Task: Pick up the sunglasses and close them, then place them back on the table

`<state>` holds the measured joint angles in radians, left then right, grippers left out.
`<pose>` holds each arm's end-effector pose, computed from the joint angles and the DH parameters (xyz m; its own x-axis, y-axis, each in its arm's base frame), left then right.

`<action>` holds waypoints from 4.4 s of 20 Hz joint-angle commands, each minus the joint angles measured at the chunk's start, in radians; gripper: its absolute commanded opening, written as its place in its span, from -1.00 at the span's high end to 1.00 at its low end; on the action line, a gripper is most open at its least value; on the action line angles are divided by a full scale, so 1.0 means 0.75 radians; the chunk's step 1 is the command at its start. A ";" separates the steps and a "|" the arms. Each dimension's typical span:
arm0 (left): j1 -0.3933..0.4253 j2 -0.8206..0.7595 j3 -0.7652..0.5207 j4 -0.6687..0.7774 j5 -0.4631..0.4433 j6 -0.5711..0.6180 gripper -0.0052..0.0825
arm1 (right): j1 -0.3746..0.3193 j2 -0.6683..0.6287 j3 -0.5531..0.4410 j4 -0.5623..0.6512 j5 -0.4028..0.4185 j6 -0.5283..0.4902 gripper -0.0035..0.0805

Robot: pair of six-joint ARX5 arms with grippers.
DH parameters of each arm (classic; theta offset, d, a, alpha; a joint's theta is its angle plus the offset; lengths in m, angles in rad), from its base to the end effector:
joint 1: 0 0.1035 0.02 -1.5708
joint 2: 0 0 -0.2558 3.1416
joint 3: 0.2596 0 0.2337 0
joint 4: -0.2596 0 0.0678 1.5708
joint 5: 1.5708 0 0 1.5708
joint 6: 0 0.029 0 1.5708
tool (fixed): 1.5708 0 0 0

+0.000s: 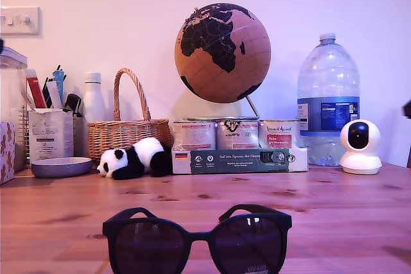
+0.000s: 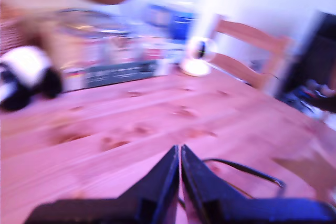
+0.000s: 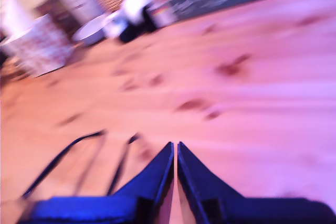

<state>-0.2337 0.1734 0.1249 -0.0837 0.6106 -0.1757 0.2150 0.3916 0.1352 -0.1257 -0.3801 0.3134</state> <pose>0.0811 -0.0364 0.1845 0.6573 -0.7459 -0.1080 0.7088 0.6605 -0.2477 0.1004 0.0329 0.1666 0.7627 0.5463 -0.3462 -0.3961 0.8177 0.4177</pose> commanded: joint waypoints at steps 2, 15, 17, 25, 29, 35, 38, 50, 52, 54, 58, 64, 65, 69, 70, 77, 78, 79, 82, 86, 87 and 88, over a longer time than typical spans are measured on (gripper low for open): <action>-0.080 0.005 -0.003 0.010 -0.014 0.050 0.93 | 0.058 0.007 0.039 -0.052 -0.006 0.007 0.94; -0.452 0.426 0.358 -0.232 -0.138 0.344 0.93 | 0.259 0.185 0.204 -0.260 -0.088 0.026 0.94; -0.527 0.558 0.445 -0.284 -0.140 0.479 0.93 | 0.274 0.206 0.205 -0.280 -0.136 0.042 0.94; -0.850 1.161 0.809 -0.482 -0.401 0.764 0.65 | 0.280 0.222 0.207 -0.290 -0.147 0.041 0.94; -0.934 1.451 0.968 -0.579 -0.516 0.840 0.32 | 0.280 0.222 0.207 -0.290 -0.146 0.039 0.94; -0.967 1.780 1.135 -0.662 -0.562 0.875 0.11 | 0.280 0.222 0.207 -0.289 -0.144 0.035 0.94; -0.974 1.900 1.180 -0.665 -0.562 0.895 0.12 | 0.280 0.222 0.207 -0.290 -0.143 0.025 0.94; -1.019 2.073 1.190 -0.690 -0.648 0.983 0.24 | 0.280 0.222 0.207 -0.290 -0.144 0.026 0.94; -1.019 2.073 1.190 -0.676 -0.638 0.983 0.43 | 0.280 0.222 0.207 -0.289 -0.144 0.026 0.94; -1.019 2.073 1.190 -0.647 -0.606 0.982 0.54 | 0.280 0.222 0.207 -0.289 -0.144 0.027 0.94; -1.019 2.073 1.190 -0.628 -0.574 0.984 0.86 | 0.280 0.222 0.207 -0.289 -0.144 0.027 0.94; -1.028 2.072 1.190 -0.672 -0.618 1.050 0.94 | 0.277 0.222 0.209 -0.288 -0.132 0.043 0.92; -1.036 2.069 1.190 -0.676 -0.659 1.049 0.94 | 0.277 0.222 0.213 -0.288 -0.106 0.047 0.92; -1.076 1.999 1.191 -0.693 -0.767 1.058 0.94 | 0.276 0.239 0.268 -0.289 -0.034 0.122 0.92; -1.089 1.969 1.191 -0.684 -0.780 1.065 0.94 | 0.273 0.248 0.288 -0.288 -0.033 0.122 0.92; -1.126 1.753 1.191 -0.643 -0.851 1.059 0.94 | 0.201 0.304 0.378 -0.278 -0.003 0.024 0.94; -1.125 1.723 1.190 -0.634 -0.851 1.042 0.94 | 0.186 0.306 0.378 -0.268 -0.039 0.000 0.94; -1.125 1.695 1.190 -0.622 -0.851 1.037 0.94 | 0.172 0.306 0.378 -0.246 -0.077 -0.009 0.94; -1.125 1.615 1.190 -0.576 -0.850 1.034 0.94 | 0.132 0.306 0.378 -0.125 -0.168 0.007 0.94; -1.124 1.564 1.185 -0.469 -0.844 1.009 0.94 | 0.070 0.307 0.378 -0.003 -0.278 0.007 0.94; -1.124 1.564 1.184 -0.458 -0.844 1.001 0.94 | 0.050 0.310 0.378 0.015 -0.320 0.007 0.94; -1.124 1.564 1.179 -0.448 -0.844 1.001 0.93 | 0.023 0.312 0.378 0.030 -0.367 0.008 0.94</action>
<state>-1.0763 1.3369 1.0233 -0.4328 -0.0261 0.5816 0.2432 0.6209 0.4171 -0.1184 -0.6380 0.3172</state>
